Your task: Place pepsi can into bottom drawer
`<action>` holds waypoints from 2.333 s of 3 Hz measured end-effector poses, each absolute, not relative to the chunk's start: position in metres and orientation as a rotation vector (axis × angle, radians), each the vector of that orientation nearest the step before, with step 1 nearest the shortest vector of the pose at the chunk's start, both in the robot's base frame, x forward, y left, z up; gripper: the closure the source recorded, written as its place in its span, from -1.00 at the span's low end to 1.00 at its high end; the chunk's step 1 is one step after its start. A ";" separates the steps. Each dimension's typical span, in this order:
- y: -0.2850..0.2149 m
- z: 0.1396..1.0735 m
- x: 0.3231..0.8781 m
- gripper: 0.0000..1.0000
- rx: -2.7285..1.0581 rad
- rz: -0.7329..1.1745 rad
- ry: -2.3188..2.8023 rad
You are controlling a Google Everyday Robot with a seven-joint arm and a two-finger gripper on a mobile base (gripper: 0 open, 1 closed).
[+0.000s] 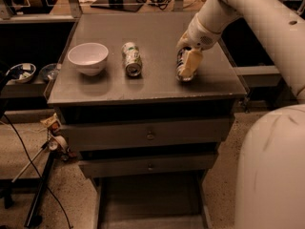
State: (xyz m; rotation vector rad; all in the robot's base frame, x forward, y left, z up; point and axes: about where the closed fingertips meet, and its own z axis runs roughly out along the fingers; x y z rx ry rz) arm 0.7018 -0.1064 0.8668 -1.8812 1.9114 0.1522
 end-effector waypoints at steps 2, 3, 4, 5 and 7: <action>-0.124 0.907 0.672 1.00 -1.804 0.164 1.926; -0.122 0.911 0.665 1.00 -1.783 0.171 1.921; -0.103 0.903 0.602 1.00 -1.710 0.252 1.941; -0.103 0.904 0.602 1.00 -1.710 0.251 1.940; -0.101 0.907 0.565 1.00 -1.650 0.254 1.994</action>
Offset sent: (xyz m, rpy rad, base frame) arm -0.0577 -0.0289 0.0660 0.0701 -0.0307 -0.0792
